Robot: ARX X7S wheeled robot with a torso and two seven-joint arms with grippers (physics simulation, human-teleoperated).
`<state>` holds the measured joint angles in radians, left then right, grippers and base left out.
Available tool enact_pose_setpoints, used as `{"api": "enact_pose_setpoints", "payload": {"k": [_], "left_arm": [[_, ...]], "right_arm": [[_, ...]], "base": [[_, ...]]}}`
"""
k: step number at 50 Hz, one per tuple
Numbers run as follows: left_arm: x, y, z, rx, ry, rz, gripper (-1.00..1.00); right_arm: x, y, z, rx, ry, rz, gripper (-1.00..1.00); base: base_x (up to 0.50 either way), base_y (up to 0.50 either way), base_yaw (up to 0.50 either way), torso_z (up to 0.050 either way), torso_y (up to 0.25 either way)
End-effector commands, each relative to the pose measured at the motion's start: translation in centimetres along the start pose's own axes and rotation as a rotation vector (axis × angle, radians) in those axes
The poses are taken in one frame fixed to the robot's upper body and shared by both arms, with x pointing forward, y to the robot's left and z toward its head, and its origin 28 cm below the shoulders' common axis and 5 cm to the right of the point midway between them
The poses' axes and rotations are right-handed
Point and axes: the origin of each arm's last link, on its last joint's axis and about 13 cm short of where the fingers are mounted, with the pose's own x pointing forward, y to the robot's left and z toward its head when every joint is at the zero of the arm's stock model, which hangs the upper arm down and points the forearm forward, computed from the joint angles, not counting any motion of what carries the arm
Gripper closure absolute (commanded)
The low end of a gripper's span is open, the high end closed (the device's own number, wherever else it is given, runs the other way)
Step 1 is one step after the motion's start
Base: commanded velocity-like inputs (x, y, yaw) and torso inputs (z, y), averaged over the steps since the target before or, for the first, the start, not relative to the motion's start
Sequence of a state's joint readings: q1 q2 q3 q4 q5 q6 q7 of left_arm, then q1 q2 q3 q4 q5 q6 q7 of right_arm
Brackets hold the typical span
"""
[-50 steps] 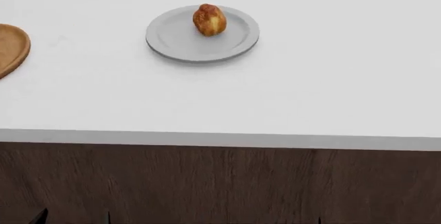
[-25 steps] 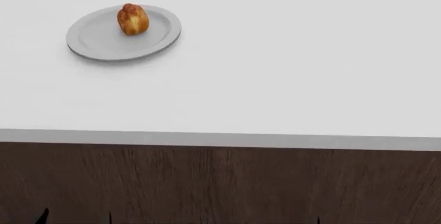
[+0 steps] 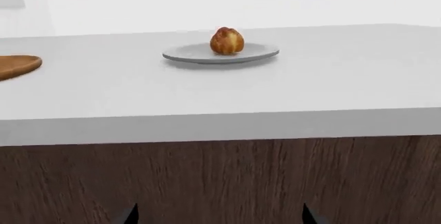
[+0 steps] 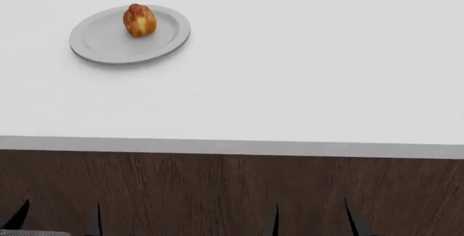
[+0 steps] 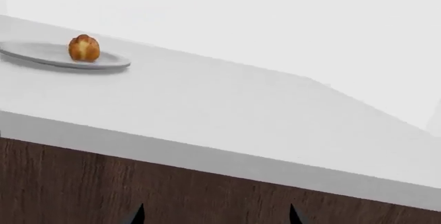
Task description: Place all breads on the cutting board.
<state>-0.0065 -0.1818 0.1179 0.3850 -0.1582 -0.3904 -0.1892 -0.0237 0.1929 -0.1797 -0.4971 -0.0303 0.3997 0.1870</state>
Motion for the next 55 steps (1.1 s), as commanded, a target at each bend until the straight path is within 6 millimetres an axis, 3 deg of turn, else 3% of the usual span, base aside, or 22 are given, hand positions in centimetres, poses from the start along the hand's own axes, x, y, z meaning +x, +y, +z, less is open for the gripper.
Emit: {"api": "enact_pose_setpoints", "payload": {"k": [1,4,15,24,29,36,41,47,55], "left_arm": [[-1.1,1.1,6.6,0.021,-0.017,-0.004,-1.00],[-1.0,1.3,9.2,0.068,-0.059,-0.045,-1.00],[0.4,2.8,15.8,0.123,-0.117,-0.059,-1.00],[1.6,4.1,20.9,0.049,-0.177,-0.035,-1.00],[1.7,4.4,24.0,0.049,-0.221,-0.046,-1.00],[3.4,4.8,27.3,0.050,-0.187,-0.088,-1.00],[4.3,5.1,29.3,0.062,-0.162,-0.083,-1.00],[5.4,5.5,30.9,0.043,-0.099,-0.083,-1.00],[5.8,5.3,31.2,-0.029,-0.072,-0.153,-1.00]], "right_arm": [[-0.6,-2.0,5.6,-0.083,-0.044,-0.013,-1.00],[0.0,-2.8,7.2,-0.026,-0.046,-0.002,-1.00],[1.9,-5.8,13.5,-0.073,-0.086,0.004,-1.00],[4.6,-8.3,19.2,-0.152,-0.173,-0.035,-1.00],[5.9,-8.9,21.4,-0.129,-0.195,-0.038,-1.00],[8.3,-9.8,24.3,-0.137,-0.194,-0.030,-1.00],[10.0,-10.3,25.7,-0.112,-0.154,-0.024,-1.00],[11.9,-10.6,29.2,-0.122,-0.154,-0.018,-1.00],[13.2,-10.1,29.8,-0.120,-0.117,0.030,-1.00]], "base": [[0.00,0.00,0.00,0.000,0.000],[0.00,0.00,0.00,0.000,0.000],[0.00,0.00,0.00,0.000,0.000],[0.00,0.00,0.00,0.000,0.000],[0.00,0.00,0.00,0.000,0.000],[0.00,0.00,0.00,0.000,0.000],[0.00,0.00,0.00,0.000,0.000],[0.15,0.00,0.00,0.000,0.000],[0.50,-0.03,0.00,0.000,0.000]]}}
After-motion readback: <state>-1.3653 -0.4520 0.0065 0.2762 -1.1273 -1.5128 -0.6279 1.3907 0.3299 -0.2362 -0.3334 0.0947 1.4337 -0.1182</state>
